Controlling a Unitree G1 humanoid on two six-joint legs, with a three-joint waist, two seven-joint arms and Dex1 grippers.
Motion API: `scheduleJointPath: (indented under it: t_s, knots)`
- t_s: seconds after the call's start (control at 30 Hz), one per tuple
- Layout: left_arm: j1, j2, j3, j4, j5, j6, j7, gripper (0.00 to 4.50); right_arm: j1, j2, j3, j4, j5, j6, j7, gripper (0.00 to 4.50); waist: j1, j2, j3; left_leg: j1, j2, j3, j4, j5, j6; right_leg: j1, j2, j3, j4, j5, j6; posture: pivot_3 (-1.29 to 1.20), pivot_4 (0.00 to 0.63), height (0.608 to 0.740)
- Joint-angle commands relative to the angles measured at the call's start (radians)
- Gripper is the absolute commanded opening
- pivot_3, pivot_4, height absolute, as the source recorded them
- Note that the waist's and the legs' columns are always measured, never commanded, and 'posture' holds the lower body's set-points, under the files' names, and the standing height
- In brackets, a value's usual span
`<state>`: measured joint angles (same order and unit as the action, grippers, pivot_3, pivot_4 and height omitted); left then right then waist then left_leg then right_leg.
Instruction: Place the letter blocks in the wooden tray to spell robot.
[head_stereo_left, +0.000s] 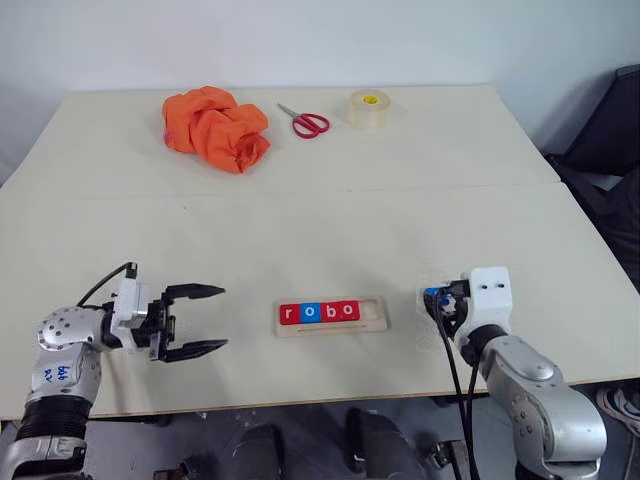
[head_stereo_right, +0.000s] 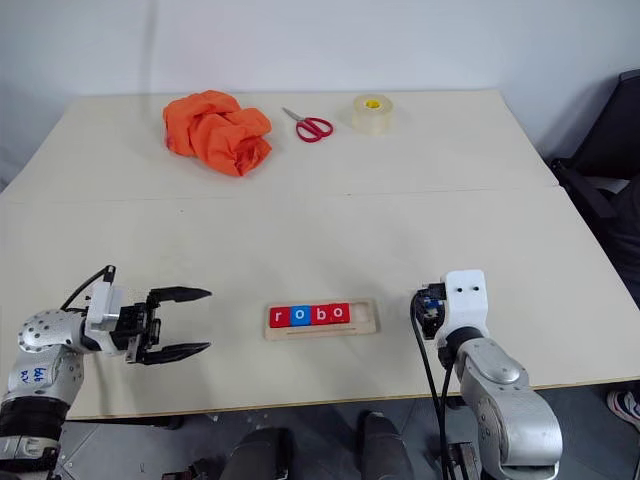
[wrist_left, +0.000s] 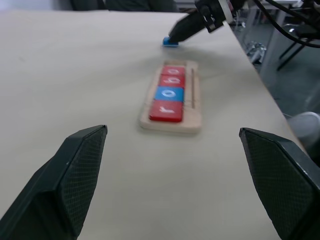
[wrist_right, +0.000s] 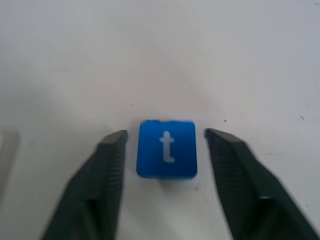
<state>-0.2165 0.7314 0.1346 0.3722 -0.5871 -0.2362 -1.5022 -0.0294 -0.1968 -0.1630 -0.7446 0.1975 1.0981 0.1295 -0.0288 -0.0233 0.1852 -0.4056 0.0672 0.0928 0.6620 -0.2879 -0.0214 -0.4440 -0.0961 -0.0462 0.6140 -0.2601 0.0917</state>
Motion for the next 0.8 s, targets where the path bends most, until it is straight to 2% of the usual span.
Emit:
scheduleJointPath:
  t_s: [0.03, 0.1, 0.13, 0.27, 0.47, 0.63, 0.8]
  knots:
    - [0.014, 0.040, -0.022, -0.002, -0.035, -0.034, -0.112, 4.50, 0.000, -0.054, -0.029, -0.055, 0.029, -0.010, 0.045, 3.82, 0.000, 0.000, 0.000, 0.000, 0.000, 0.000, 0.000, 0.000, 0.000, 0.000, 0.000, 0.000, 0.000, 0.000, 0.000, 0.00, 0.150, 0.740]
    - [0.015, 0.048, -0.033, 0.000, -0.044, -0.044, -0.112, 4.50, 0.001, -0.130, -0.038, -0.060, 0.051, -0.020, 0.107, 4.46, 0.000, 0.000, 0.000, 0.000, 0.000, 0.000, 0.000, 0.000, 0.000, 0.000, 0.000, 0.000, 0.000, 0.000, 0.000, 0.00, 0.150, 0.740]
    - [0.016, 0.050, -0.037, 0.001, -0.047, -0.048, -0.112, 4.50, 0.003, -0.153, -0.041, -0.061, 0.059, -0.024, 0.124, 4.46, 0.000, 0.000, 0.000, 0.000, 0.000, 0.000, 0.000, 0.000, 0.000, 0.000, 0.000, 0.000, 0.000, 0.000, 0.000, 0.00, 0.150, 0.740]
    - [0.016, 0.046, -0.043, 0.000, -0.054, -0.065, -0.112, 4.50, -0.013, -0.409, -0.036, -0.035, 0.113, -0.096, 0.346, 4.46, 0.001, 0.000, 0.000, 0.000, -0.001, 0.000, 0.000, 0.000, 0.000, 0.000, -0.001, 0.000, -0.001, 0.000, 0.000, 0.00, 0.150, 0.740]
    - [0.033, 0.028, -0.041, -0.008, -0.055, -0.081, -0.112, 4.50, -0.071, -0.660, 0.031, 0.154, 0.105, -0.305, 0.595, 4.46, 0.000, 0.000, 0.000, 0.000, 0.000, 0.000, 0.000, 0.000, 0.000, 0.001, 0.000, 0.000, -0.002, 0.000, 0.000, 0.00, 0.150, 0.740]
    - [0.066, 0.009, -0.024, -0.033, -0.052, -0.092, -0.109, 4.50, -0.158, -0.804, 0.154, 0.370, 0.049, -0.519, 0.809, 4.46, 0.002, 0.000, 0.000, 0.000, 0.000, 0.001, 0.000, 0.000, 0.000, 0.001, 0.000, 0.000, -0.002, 0.000, 0.001, 0.00, 0.150, 0.740]
    - [0.110, -0.005, -0.010, -0.070, -0.049, -0.101, -0.084, 4.50, -0.323, -0.820, 0.300, 0.608, -0.038, -0.700, 0.962, 4.46, -0.001, 0.000, 0.000, 0.000, 0.000, 0.001, 0.001, 0.000, 0.000, 0.001, 0.000, 0.000, -0.002, 0.001, 0.001, 0.00, 0.150, 0.740]
